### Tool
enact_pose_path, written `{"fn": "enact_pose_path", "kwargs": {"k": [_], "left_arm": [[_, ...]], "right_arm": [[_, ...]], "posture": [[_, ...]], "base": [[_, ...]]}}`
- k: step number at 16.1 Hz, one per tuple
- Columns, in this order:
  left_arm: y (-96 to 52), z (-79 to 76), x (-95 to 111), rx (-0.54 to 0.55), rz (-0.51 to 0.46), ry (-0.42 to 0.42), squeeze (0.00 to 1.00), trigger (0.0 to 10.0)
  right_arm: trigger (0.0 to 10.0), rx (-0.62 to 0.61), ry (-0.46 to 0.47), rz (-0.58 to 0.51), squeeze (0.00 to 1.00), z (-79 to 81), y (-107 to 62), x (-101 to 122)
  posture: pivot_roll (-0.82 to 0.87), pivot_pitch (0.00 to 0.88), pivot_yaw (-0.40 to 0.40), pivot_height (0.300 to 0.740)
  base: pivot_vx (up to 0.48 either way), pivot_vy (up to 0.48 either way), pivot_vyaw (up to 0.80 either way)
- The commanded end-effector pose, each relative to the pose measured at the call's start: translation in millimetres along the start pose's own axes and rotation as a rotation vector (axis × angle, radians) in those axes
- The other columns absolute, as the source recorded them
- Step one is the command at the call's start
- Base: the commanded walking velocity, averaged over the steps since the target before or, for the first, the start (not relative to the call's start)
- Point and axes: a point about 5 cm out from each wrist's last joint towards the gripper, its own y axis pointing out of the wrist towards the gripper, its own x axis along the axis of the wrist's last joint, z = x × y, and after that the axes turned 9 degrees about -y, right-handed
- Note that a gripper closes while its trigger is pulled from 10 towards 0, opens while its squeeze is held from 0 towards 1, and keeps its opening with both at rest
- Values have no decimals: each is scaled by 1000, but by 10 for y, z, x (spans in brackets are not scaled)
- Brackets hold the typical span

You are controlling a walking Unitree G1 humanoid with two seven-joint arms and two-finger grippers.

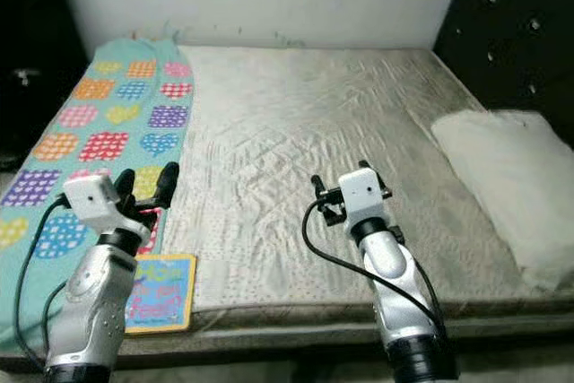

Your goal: Clean up the room

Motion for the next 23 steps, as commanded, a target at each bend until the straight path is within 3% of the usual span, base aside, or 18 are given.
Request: {"fn": "enact_pose_path", "kwargs": {"k": [1,7,13,16,23], "left_arm": [[11,-22,8,-14,3,17,0,10000],[14,-31,-7,-15,6,1,0,10000],[10,4,27,14,-11,33,0,10000],[13,16,31,21,-13,38,0,10000],[14,26,22,23,-1,41,0,10000]], "right_arm": [[10000,0,2,-6,0,-11,14,16],[10000,4,-3,-11,0,-12,13,18],[10000,18,-36,-25,0,16,21,40],[10000,10,-24,-23,0,22,19,37],[10000,6,19,-34,0,28,19,56]], "posture": [[-96,0,-33,740],[-97,0,-35,740],[-94,0,-34,740],[-93,0,-31,740],[-94,0,-30,740]], "base": [[0,480,0],[0,397,0],[0,0,243],[0,0,585],[0,0,0]]}}
